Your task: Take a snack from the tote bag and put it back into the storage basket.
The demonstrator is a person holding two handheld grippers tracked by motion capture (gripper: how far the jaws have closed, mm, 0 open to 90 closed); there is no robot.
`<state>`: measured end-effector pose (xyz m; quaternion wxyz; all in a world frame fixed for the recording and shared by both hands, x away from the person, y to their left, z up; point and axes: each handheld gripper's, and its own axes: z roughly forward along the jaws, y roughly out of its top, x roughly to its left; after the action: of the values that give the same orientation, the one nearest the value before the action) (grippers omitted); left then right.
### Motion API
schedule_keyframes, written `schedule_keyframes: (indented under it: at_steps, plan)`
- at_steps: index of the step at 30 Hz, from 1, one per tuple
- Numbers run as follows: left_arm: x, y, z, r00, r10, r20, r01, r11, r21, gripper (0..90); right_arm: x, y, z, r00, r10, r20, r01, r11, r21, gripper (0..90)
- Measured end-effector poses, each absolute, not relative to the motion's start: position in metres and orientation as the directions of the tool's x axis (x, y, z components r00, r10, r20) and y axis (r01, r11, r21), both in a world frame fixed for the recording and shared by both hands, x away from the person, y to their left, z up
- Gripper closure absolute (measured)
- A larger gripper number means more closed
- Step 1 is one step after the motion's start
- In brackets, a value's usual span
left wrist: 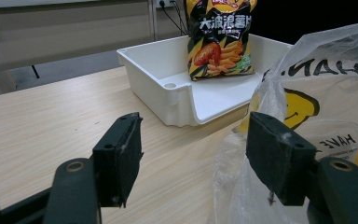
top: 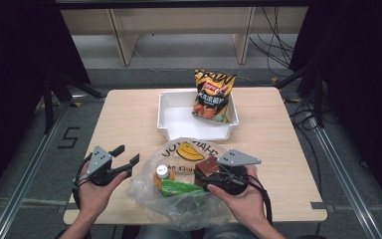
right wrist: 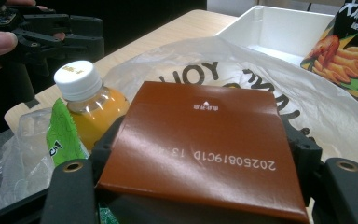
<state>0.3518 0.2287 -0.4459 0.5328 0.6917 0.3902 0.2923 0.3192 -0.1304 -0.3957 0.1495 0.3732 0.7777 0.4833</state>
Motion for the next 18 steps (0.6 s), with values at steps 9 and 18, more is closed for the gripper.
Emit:
schedule_keyframes:
  at_steps: [9, 18]
  plan:
    - [0.350, 0.229, -0.444, 0.520, 0.854, -0.005, 0.232, -0.136, 0.963, 35.3, 0.320, -0.132, -0.385, -0.686, 0.716, 0.129, 0.411, 0.234, 0.881, 35.8]
    - [0.350, 0.228, -0.445, 0.522, 0.853, -0.006, 0.230, -0.134, 0.964, 35.3, 0.322, -0.136, -0.375, -0.676, 0.723, 0.145, 0.409, 0.204, 0.889, 36.6]
